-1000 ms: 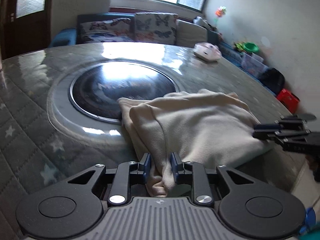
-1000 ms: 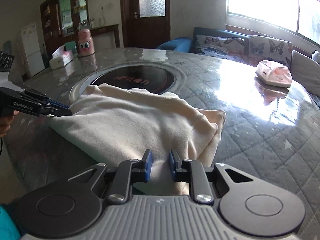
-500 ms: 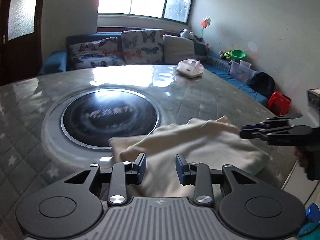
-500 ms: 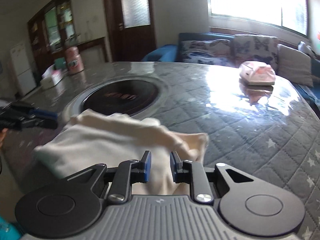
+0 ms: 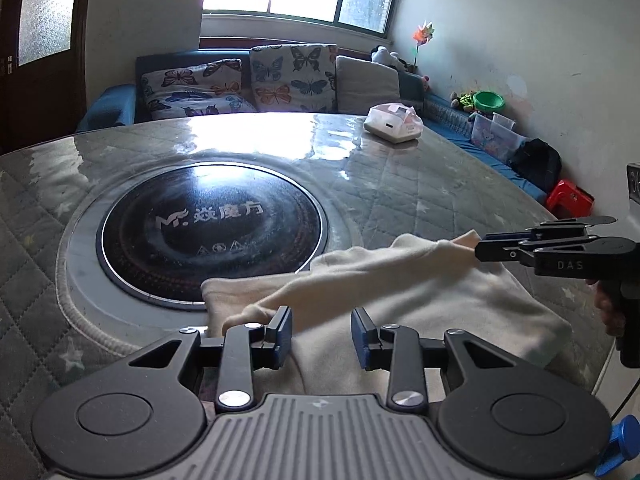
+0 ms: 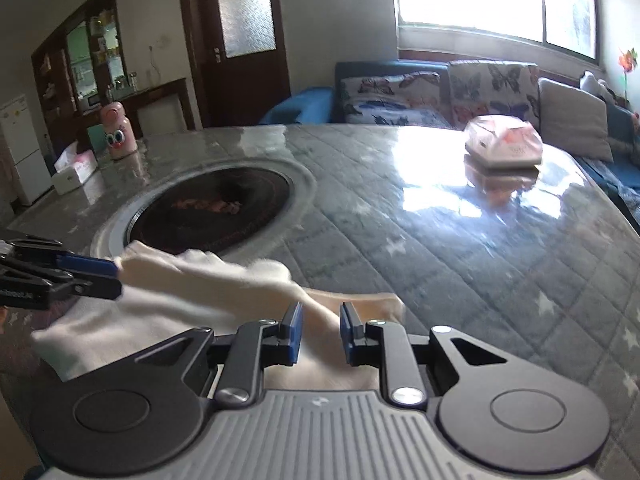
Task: Fold clothes
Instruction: 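Close both grippers on the folded edge of the sweatshirt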
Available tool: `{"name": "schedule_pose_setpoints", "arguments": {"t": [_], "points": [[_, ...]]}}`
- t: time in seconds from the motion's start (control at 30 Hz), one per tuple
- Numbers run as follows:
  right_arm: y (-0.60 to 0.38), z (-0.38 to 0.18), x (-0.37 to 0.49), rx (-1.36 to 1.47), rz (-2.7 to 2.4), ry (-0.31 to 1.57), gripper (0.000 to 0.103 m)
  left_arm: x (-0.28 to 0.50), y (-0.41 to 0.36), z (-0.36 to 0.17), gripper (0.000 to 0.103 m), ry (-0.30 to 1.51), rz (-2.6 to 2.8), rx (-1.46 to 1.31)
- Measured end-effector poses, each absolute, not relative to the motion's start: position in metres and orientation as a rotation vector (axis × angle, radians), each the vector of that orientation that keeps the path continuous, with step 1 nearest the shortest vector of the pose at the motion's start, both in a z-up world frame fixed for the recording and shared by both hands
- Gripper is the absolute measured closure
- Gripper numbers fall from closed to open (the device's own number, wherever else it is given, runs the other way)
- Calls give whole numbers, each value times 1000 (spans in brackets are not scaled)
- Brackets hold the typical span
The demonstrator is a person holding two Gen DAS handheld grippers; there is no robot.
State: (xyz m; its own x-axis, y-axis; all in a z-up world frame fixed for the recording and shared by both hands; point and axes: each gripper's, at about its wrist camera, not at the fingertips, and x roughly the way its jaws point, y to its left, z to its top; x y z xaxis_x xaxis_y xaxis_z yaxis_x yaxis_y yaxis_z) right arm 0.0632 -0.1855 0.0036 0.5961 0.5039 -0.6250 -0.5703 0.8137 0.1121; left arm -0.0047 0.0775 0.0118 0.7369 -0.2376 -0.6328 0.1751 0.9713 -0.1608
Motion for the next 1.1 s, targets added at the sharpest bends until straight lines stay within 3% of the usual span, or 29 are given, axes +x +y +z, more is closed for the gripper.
{"name": "schedule_pose_setpoints", "arguments": {"t": [1.1], "points": [[-134, 3, 59, -195, 676, 651, 83, 35, 62, 2, 63, 716, -171, -77]]}}
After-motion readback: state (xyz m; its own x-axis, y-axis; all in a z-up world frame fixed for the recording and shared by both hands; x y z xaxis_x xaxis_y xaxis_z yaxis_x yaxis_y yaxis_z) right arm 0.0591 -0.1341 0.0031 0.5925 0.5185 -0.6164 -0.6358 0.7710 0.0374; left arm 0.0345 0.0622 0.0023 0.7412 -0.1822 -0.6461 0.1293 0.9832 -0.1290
